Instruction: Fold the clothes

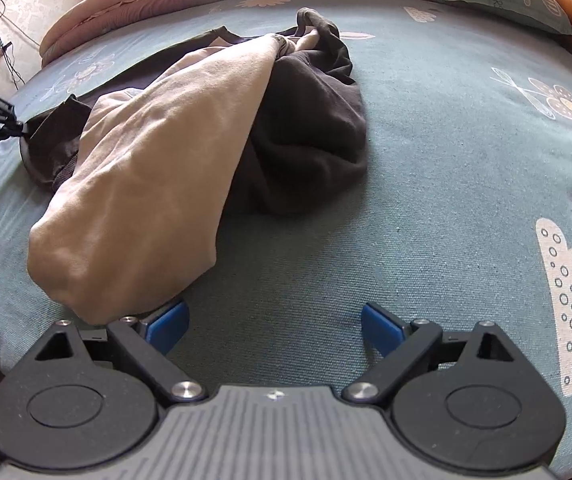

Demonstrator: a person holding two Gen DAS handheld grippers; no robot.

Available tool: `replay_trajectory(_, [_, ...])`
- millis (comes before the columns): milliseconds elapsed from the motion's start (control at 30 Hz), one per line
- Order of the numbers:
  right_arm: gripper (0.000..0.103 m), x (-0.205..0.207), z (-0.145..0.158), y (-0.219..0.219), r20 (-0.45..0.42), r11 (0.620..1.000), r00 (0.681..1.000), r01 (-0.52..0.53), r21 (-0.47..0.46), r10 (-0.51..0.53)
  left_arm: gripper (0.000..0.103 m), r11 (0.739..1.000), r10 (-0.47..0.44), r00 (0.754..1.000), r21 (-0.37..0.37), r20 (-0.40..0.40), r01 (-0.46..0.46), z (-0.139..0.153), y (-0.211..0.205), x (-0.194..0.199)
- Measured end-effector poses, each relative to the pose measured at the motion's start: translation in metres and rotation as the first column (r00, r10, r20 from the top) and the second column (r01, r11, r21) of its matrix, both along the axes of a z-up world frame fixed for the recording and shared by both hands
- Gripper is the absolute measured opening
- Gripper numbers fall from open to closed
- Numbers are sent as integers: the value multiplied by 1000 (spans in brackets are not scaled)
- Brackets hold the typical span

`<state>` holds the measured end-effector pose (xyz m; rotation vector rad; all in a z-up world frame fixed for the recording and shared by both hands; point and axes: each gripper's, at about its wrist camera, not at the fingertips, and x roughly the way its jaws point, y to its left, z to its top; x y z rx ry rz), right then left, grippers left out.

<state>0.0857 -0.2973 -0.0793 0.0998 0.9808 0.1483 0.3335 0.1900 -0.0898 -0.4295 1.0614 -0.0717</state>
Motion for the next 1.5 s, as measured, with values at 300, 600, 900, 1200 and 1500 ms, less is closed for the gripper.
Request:
replay_trajectory(300, [96,-2,2,2,3,1000,1000,-12,14,12,35,981,27,999,-190,-28,-32,-9,11,-45])
replay_trajectory(600, [96,-6,0,4,0,1000,1000,-6,23,6,38,883,-20,995,-468,-97,-28,-48,-13,-118])
replay_trajectory(900, [96,-8,0,6,-3,1000,1000,-1,30,1,40,834,89,994,-540,-63,-109,-60,-27,-107])
replay_trajectory(1200, [97,-5,-1,11,6,999,1000,-13,31,12,41,802,174,984,-577,-25,-156,-64,-37,-88])
replay_trajectory(1500, [97,-4,-2,11,16,999,1000,-4,39,4,41,839,149,988,-522,-48,-152,-52,-51,-93])
